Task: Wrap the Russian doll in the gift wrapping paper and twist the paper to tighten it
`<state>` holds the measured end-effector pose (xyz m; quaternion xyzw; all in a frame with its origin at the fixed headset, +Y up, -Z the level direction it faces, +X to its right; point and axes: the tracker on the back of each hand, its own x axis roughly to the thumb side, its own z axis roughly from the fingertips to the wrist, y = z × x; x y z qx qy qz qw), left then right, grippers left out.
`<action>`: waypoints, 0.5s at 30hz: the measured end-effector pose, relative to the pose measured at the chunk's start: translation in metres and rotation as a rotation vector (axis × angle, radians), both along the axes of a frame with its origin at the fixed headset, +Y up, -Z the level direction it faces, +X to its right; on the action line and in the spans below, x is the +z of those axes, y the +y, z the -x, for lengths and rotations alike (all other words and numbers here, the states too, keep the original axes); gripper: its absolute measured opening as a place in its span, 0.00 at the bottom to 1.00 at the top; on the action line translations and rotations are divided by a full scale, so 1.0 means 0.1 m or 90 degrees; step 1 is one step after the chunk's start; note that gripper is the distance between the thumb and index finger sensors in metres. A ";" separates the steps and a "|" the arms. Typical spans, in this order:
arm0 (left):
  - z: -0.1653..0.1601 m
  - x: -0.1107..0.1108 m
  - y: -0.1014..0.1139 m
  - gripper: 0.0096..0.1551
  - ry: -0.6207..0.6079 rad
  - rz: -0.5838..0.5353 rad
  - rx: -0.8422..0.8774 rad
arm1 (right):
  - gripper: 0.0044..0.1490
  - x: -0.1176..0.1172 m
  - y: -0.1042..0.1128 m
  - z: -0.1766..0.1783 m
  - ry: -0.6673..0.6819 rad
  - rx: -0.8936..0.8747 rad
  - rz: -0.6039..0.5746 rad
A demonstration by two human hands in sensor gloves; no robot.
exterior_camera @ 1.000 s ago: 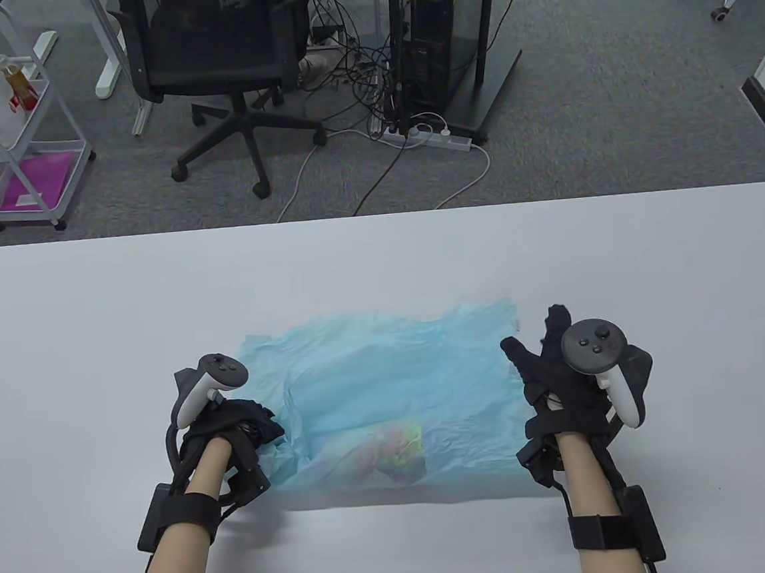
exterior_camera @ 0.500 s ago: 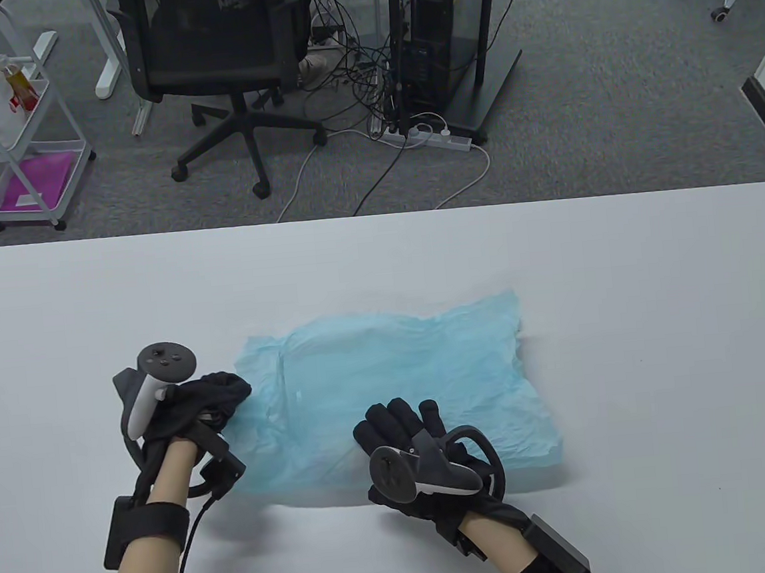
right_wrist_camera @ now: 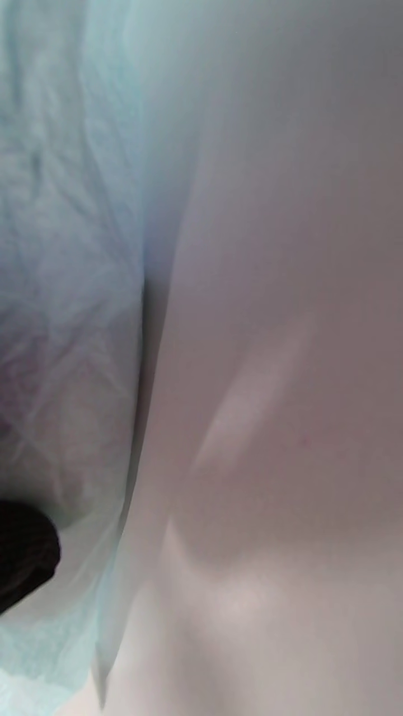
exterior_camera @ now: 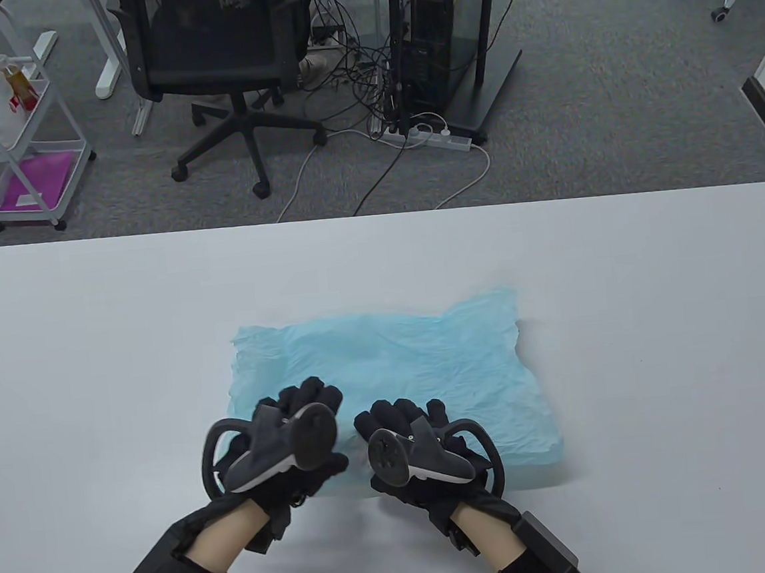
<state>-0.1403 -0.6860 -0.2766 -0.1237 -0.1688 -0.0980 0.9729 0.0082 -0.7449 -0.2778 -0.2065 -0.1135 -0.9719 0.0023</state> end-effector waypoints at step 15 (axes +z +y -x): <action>-0.10 -0.16 -0.66 0.65 0.027 0.085 0.063 | 0.61 0.03 -0.14 -0.14 0.054 -0.109 0.025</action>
